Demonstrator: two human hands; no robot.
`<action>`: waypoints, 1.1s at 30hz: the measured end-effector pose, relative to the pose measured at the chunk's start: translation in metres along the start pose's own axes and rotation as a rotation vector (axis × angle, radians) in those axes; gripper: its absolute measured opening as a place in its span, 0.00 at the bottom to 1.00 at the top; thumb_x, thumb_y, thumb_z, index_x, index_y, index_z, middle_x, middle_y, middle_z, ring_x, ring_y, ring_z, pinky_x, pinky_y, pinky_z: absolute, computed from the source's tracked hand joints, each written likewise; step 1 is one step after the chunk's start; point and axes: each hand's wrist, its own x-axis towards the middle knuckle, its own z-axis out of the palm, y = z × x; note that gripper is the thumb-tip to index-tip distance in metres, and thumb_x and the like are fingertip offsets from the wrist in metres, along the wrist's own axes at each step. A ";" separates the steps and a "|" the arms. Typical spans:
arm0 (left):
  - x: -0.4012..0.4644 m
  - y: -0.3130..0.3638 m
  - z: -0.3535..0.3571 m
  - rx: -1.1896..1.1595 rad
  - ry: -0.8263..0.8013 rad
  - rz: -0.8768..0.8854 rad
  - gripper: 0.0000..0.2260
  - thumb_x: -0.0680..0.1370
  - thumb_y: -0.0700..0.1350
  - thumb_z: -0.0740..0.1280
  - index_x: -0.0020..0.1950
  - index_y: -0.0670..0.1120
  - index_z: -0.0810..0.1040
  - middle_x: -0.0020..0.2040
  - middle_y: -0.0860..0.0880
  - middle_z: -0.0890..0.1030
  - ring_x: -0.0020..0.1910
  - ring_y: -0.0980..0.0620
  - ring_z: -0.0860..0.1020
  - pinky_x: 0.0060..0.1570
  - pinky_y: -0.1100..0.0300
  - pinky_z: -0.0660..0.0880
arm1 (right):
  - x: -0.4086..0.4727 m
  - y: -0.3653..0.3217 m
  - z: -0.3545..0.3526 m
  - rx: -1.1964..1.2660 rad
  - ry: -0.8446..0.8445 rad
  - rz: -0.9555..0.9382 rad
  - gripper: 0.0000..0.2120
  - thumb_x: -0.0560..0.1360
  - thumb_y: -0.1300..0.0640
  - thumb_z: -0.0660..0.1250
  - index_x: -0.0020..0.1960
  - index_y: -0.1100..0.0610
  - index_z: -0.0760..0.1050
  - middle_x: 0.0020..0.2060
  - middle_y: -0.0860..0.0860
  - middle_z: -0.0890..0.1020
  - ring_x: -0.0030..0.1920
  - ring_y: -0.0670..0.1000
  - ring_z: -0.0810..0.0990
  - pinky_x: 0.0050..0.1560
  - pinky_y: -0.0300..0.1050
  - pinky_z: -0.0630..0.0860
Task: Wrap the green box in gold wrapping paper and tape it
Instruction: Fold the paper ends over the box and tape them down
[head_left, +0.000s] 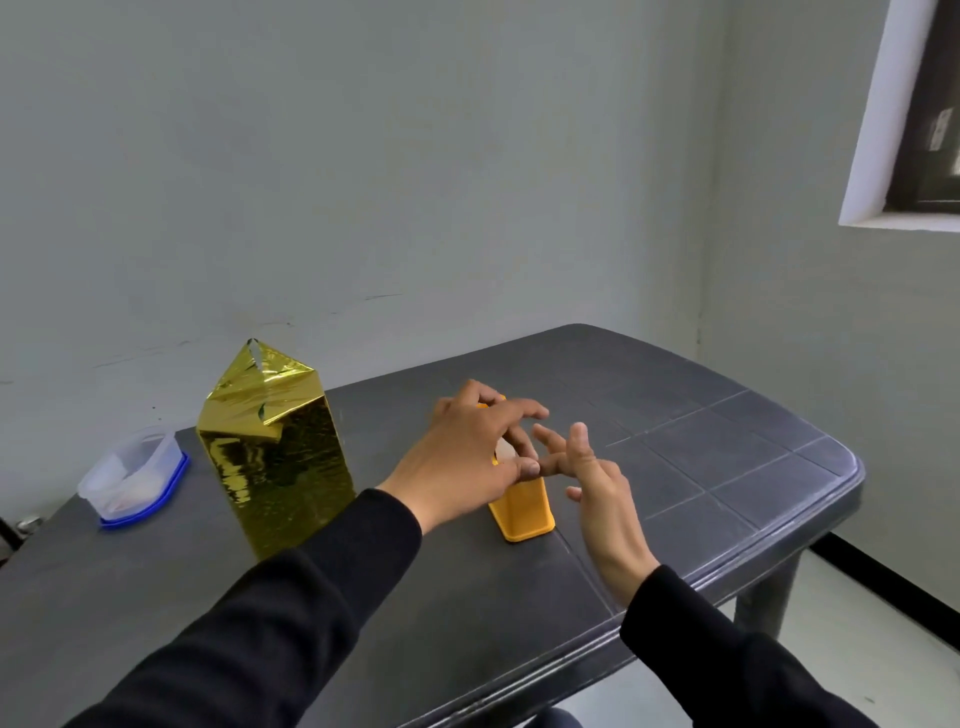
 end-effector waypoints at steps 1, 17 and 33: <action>-0.001 0.001 -0.006 0.023 0.044 0.025 0.23 0.76 0.52 0.74 0.70 0.61 0.73 0.46 0.66 0.81 0.59 0.66 0.60 0.59 0.63 0.61 | 0.001 -0.007 0.002 -0.001 -0.017 0.023 0.37 0.78 0.28 0.49 0.43 0.52 0.89 0.64 0.37 0.81 0.69 0.39 0.72 0.73 0.57 0.63; -0.038 -0.026 -0.146 -0.216 0.415 -0.195 0.15 0.74 0.53 0.77 0.58 0.52 0.83 0.48 0.66 0.85 0.55 0.67 0.80 0.55 0.64 0.72 | 0.023 -0.105 0.080 0.152 -0.210 -0.149 0.13 0.76 0.59 0.74 0.60 0.51 0.83 0.51 0.45 0.88 0.52 0.40 0.85 0.43 0.29 0.75; -0.100 -0.080 -0.188 -0.113 0.613 -0.320 0.29 0.73 0.53 0.77 0.73 0.60 0.71 0.64 0.66 0.78 0.61 0.61 0.74 0.57 0.63 0.70 | 0.048 -0.103 0.161 0.058 -0.163 -0.148 0.21 0.75 0.57 0.76 0.67 0.49 0.79 0.49 0.42 0.88 0.54 0.39 0.83 0.50 0.33 0.74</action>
